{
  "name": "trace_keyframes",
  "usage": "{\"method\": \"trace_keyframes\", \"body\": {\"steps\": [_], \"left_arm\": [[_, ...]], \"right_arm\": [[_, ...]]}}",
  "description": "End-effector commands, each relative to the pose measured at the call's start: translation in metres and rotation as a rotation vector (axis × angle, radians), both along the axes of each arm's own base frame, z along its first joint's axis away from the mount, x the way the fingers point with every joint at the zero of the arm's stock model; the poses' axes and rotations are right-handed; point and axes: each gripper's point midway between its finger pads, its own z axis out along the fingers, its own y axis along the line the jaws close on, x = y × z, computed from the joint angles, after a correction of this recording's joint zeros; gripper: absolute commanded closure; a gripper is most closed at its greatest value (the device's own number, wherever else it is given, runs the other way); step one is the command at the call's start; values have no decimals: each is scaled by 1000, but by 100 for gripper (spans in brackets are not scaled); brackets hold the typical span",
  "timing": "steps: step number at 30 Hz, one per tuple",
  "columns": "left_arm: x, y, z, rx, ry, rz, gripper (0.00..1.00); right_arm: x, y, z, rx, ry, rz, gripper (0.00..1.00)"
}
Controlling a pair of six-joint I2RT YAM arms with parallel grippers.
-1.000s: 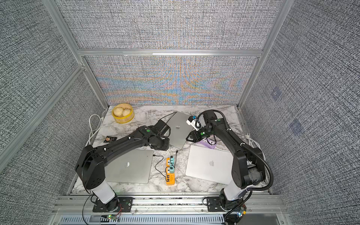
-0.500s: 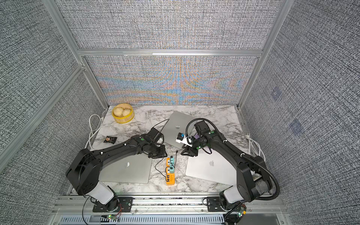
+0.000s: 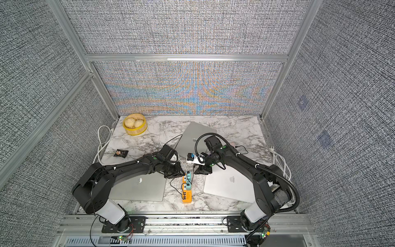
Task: Unplug the laptop charger
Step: Remove the plug from the socket.
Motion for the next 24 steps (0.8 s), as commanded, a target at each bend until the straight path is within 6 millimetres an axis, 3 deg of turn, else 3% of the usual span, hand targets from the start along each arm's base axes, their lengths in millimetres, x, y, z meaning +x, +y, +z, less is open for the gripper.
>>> {"method": "trace_keyframes", "body": {"steps": [1,15,24], "left_arm": [[1,-6,3,-33,-2,-1,80],[-6,6,-8,20,20,5,82],[-8,6,-16,19,27,0,78]], "right_arm": [[0,6,-2,-1,-20,29,45],[-8,20,-14,-9,-5,73,43],[-13,25,-21,-23,-1,84,42]]}}
